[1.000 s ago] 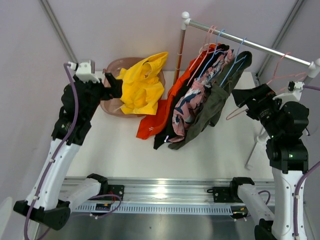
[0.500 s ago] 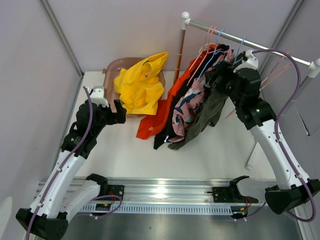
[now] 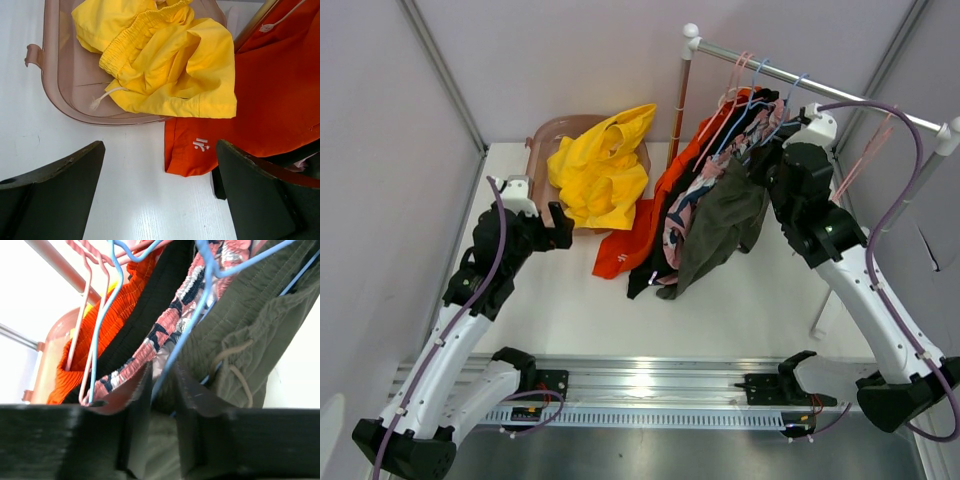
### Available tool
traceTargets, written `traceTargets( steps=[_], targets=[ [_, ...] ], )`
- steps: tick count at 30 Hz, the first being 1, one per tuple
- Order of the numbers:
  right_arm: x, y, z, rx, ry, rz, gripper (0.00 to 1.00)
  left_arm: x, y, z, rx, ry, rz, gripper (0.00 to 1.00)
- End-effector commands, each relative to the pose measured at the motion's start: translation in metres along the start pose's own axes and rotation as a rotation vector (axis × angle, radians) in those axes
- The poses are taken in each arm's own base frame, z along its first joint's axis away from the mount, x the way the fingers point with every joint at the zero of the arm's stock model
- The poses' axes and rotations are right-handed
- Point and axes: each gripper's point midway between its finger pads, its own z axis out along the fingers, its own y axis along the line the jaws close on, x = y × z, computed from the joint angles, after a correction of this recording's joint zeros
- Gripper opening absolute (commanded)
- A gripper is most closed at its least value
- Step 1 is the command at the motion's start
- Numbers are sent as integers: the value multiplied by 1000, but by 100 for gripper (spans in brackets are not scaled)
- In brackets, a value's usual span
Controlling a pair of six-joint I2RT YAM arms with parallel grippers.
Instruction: Remove the shorts from the hanger
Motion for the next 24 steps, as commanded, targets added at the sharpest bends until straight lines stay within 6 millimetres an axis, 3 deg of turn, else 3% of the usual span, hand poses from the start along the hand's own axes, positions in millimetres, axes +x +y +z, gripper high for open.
traceTargets(
  steps=[1, 3, 4, 6, 11, 12, 13, 15, 19, 23, 24],
  targets=[
    [-36, -4, -19, 11, -122, 40, 17, -11, -11, -2, 60, -54, 5, 99],
    [-36, -5, -22, 12, -120, 40, 2, -13, -19, -3, 102, -62, 11, 99],
    [-36, -6, -23, 12, -116, 42, 0, -16, -25, -5, 125, -70, 15, 99],
    [-36, -6, -27, 4, -116, 42, 0, -28, -55, -15, 248, -95, 41, 99],
    [-36, -10, -32, 6, -121, 52, 0, -57, -97, -30, 361, -143, 64, 99],
    [-34, -12, -32, 13, -112, 49, 2, -59, -102, -31, 375, -145, 68, 99],
    [-33, -13, -32, 17, -108, 50, 31, -67, -110, -36, 398, -159, 71, 99],
    [-31, -15, -31, 20, -105, 49, 68, -65, -112, -33, 403, -149, 82, 99],
    [-33, -18, -25, 30, -120, 39, 78, -67, -109, -35, 389, -141, 124, 99],
    [-34, -19, -4, 51, -113, 22, 78, -56, -104, -34, 376, -115, 152, 99],
    [-38, -21, 0, 53, -123, 30, 73, -55, -103, -36, 379, -121, 153, 99]
  ],
)
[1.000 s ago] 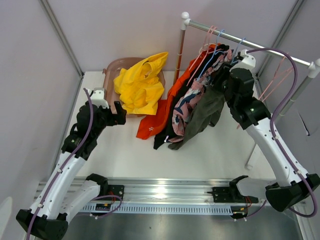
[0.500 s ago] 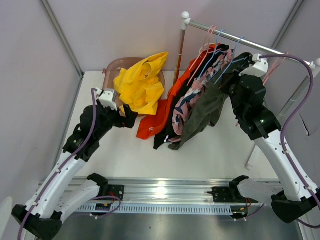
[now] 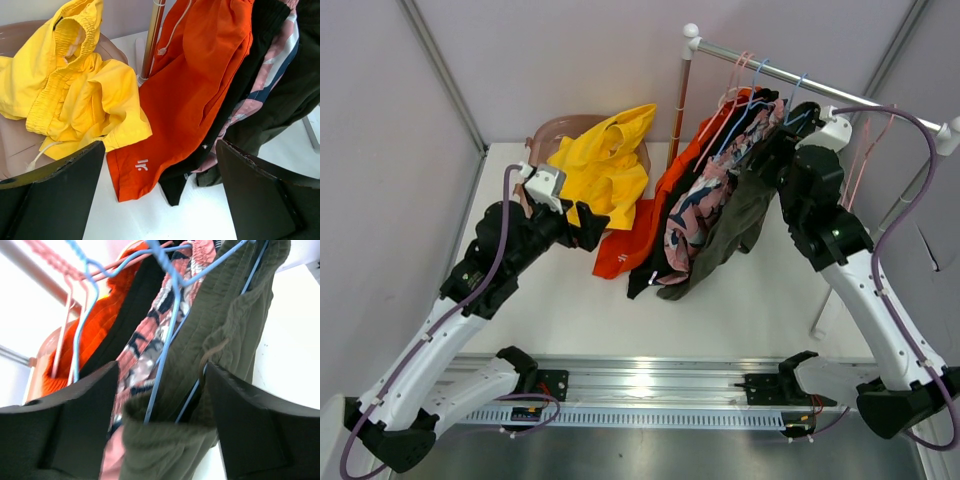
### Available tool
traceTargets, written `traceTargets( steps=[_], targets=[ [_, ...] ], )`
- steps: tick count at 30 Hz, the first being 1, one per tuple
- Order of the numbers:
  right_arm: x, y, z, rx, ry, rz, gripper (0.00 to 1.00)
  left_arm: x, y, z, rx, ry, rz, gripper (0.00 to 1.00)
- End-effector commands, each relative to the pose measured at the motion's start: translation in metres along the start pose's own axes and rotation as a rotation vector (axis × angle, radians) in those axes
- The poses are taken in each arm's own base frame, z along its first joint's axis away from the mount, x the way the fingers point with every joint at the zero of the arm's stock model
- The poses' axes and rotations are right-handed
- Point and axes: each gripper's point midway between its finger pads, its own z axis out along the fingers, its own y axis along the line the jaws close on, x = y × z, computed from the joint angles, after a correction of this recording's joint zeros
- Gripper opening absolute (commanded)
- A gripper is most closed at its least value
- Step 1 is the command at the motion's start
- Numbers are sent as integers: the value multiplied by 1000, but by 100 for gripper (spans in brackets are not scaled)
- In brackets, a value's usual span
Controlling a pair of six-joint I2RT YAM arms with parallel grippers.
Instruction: Remove the shorts from the hanger
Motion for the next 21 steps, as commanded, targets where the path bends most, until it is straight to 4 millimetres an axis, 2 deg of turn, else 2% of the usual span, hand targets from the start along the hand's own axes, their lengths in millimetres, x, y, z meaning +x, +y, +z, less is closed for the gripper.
traceTargets(
  steps=[1, 2, 3, 5, 8, 9, 10, 11, 14, 15, 18, 19, 20, 21],
  targets=[
    [-22, 5, 16, -5, -64, 23, 70, -4, -1, -6, 12, -17, 39, 99],
    [-23, 5, 19, -3, -67, 23, 68, -3, 0, -6, 9, -22, 41, 99],
    [-20, 5, 25, 3, -59, 22, 64, 8, 1, -5, 5, -2, 41, 99],
    [-17, 2, 37, 15, -47, 22, 63, 13, 3, -4, 2, -1, 41, 99],
    [-14, -1, 45, 19, -38, 39, 53, 20, 4, -3, -2, 6, 37, 99],
    [-11, -2, 48, 22, -32, 36, 42, 21, 5, -2, -2, 8, 37, 99],
    [-11, -3, 49, 26, -30, 37, 37, 24, 4, -1, 0, 11, 35, 99],
    [-9, -6, 50, 34, -28, 38, 24, 24, 3, -1, 8, 8, 28, 99],
    [-10, -13, 49, 52, -25, 40, 3, 33, -1, 3, 30, 16, 13, 99],
    [-14, -14, 45, 52, -34, 42, 0, 38, -2, 4, 43, 27, 12, 99],
    [-21, -23, 38, 70, -48, 44, 0, 39, -8, 4, 79, 32, 10, 99],
    [-28, -24, 30, 62, -64, 52, 0, 36, -12, 4, 97, 27, 9, 99],
    [-31, -27, 27, 64, -67, 53, 0, 30, -18, 3, 127, 20, 8, 99],
    [-34, -27, 23, 61, -72, 56, 0, 30, -34, 1, 215, 31, 3, 99]
  ],
)
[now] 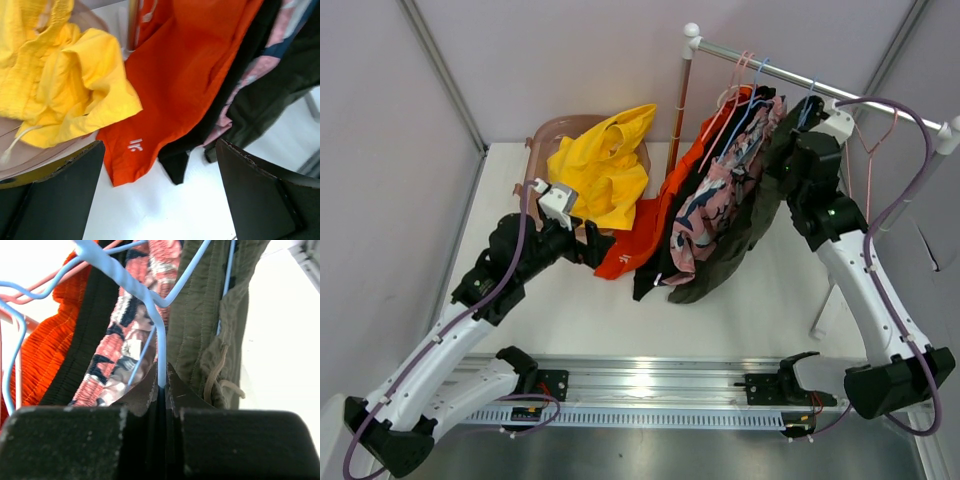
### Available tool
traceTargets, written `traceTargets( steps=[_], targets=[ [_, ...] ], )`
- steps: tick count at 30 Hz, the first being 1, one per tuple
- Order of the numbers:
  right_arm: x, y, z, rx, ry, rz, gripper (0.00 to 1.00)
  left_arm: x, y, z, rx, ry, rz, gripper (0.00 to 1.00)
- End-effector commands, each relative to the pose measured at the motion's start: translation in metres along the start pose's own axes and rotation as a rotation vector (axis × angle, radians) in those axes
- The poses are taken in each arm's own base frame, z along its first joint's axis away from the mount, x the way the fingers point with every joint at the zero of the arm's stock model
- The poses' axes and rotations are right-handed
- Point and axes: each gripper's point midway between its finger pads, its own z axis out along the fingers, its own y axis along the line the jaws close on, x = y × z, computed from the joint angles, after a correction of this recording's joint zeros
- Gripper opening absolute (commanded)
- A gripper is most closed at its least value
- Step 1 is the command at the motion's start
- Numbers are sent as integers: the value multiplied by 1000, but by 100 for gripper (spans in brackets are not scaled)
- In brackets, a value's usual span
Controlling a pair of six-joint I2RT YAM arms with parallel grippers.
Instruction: Remove the shorts from the hanger
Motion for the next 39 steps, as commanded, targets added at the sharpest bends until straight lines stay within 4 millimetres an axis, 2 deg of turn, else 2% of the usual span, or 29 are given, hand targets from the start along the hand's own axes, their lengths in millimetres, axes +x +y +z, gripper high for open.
traceTargets(
  steps=[1, 2, 5, 6, 8, 10, 11, 12, 13, 14, 15, 16, 17, 19, 20, 22, 23, 26, 39],
  targets=[
    [-58, 2, -36, -48, -143, 69, 0, -26, -42, -6, 218, -58, 0, 99],
    [-60, 2, -41, -52, -143, 72, 0, -42, -57, -11, 281, -85, -12, 99],
    [-74, 6, -63, -99, -166, 110, 0, -66, -109, -24, 510, -128, -19, 99],
    [-77, 8, -70, -116, -169, 128, 0, -67, -120, -21, 554, -119, -20, 99],
    [-87, 8, -85, -130, -182, 152, 0, -83, -151, -27, 658, -165, 8, 99],
    [-88, 10, -93, -147, -178, 179, 0, -83, -168, -9, 677, -153, 14, 99],
    [-90, 11, -98, -159, -180, 190, 0, -78, -187, -7, 722, -138, 19, 99],
    [-88, 13, -99, -169, -173, 198, 0, -84, -197, -6, 739, -155, 24, 99],
    [-85, 17, -101, -184, -157, 205, 0, -75, -208, 7, 750, -126, 27, 99],
    [-81, 19, -101, -187, -145, 209, 0, -79, -225, 8, 780, -161, 31, 99],
    [-78, 21, -100, -188, -133, 207, 0, -86, -234, 11, 791, -180, 30, 99],
    [-74, 22, -100, -187, -120, 213, 0, -73, -244, 27, 797, -142, 22, 99],
    [-72, 23, -99, -187, -115, 219, 0, -73, -259, 27, 839, -152, 20, 99],
    [-69, 24, -100, -186, -107, 224, 0, -74, -274, 33, 870, -154, 10, 99],
    [-68, 25, -100, -187, -103, 231, 0, -67, -287, 40, 892, -141, 13, 99],
    [-65, 24, -100, -180, -94, 230, 0, -68, -298, 43, 916, -144, 10, 99],
    [-64, 23, -100, -175, -95, 230, 0, -60, -305, 48, 925, -126, 9, 99],
    [-64, 19, -103, -167, -99, 226, 0, -54, -315, 53, 945, -113, -1, 99],
    [-69, 11, -115, -162, -117, 252, 0, -29, -321, 84, 912, -81, -17, 98]
  ],
)
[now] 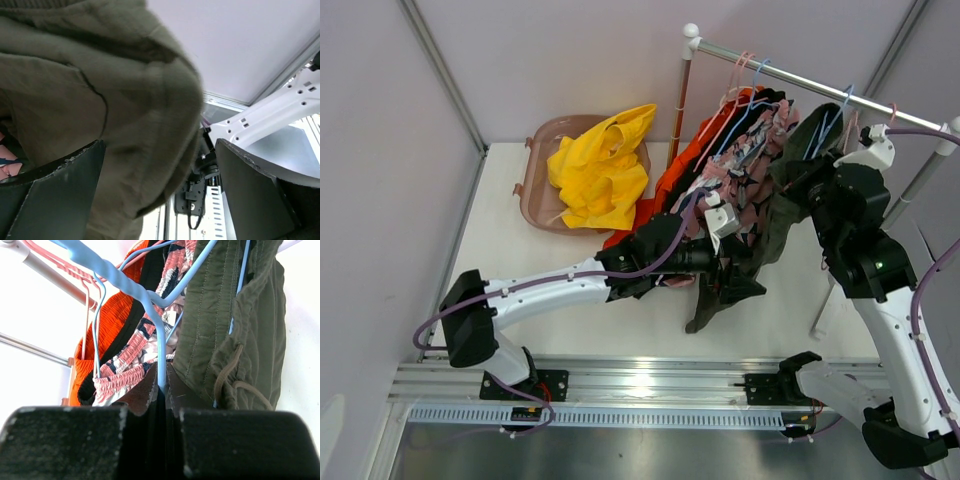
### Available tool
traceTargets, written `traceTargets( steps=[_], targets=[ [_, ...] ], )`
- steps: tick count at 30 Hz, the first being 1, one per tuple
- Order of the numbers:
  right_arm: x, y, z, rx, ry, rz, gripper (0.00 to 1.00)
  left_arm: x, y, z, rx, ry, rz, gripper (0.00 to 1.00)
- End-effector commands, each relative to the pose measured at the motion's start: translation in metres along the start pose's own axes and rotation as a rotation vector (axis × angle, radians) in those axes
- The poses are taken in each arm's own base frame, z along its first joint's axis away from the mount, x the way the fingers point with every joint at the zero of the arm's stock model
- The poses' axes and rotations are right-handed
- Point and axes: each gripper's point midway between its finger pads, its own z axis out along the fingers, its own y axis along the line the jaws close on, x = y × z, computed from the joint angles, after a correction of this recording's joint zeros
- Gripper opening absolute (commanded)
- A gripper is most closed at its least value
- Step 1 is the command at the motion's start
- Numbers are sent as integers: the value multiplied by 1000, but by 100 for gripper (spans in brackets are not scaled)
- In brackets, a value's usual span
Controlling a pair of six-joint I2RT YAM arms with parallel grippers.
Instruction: Remove the shorts from the hanger
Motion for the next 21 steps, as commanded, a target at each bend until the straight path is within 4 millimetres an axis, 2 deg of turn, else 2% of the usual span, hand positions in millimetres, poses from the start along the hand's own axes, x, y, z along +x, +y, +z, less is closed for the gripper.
traceTargets(
  steps=[1, 3, 4, 5, 6, 7, 8, 9, 11, 13, 15, 16, 17, 19, 21],
  targets=[
    [-33, 12, -14, -45, -102, 69, 0, -21, -2, 12, 16, -74, 12, 92],
    [-34, 11, -16, -44, -103, 75, 0, -23, -3, 15, 24, -85, 12, 75],
    [-34, 10, -16, -44, -100, 74, 0, -22, -2, 17, 23, -87, 8, 61],
    [-33, 10, -15, -43, -98, 77, 0, -21, 1, 19, 14, -87, 5, 28],
    [-33, 9, -16, -43, -96, 78, 0, -18, 4, 19, 1, -82, -6, 9],
    [-32, 8, -17, -41, -93, 79, 0, -18, 6, 19, -16, -83, -13, 0],
    [-34, 3, -16, -27, -100, 80, 0, -12, 4, 13, -13, -73, -20, 0],
    [-34, 3, -16, -28, -99, 79, 0, -19, 2, 10, -17, -89, -14, 0],
    [-35, 0, -16, -18, -101, 79, 0, -18, -1, 3, -26, -90, -21, 0],
    [-38, -4, -14, -9, -107, 79, 0, -15, -6, -13, -52, -90, -23, 0],
    [-41, -6, -11, -5, -111, 75, 0, 8, -20, -24, -51, -52, -32, 0],
    [-43, -9, -7, 5, -111, 68, 0, -6, -30, -37, -58, -91, -17, 0],
    [-42, -11, -3, 13, -104, 61, 0, 9, -45, -42, -44, -67, -21, 0],
    [-52, -16, 0, 27, -120, 55, 0, 18, -64, -60, -33, -69, -19, 0],
    [-55, -15, 4, 26, -115, 52, 0, 22, -87, -69, -32, -83, -19, 0]
  ],
)
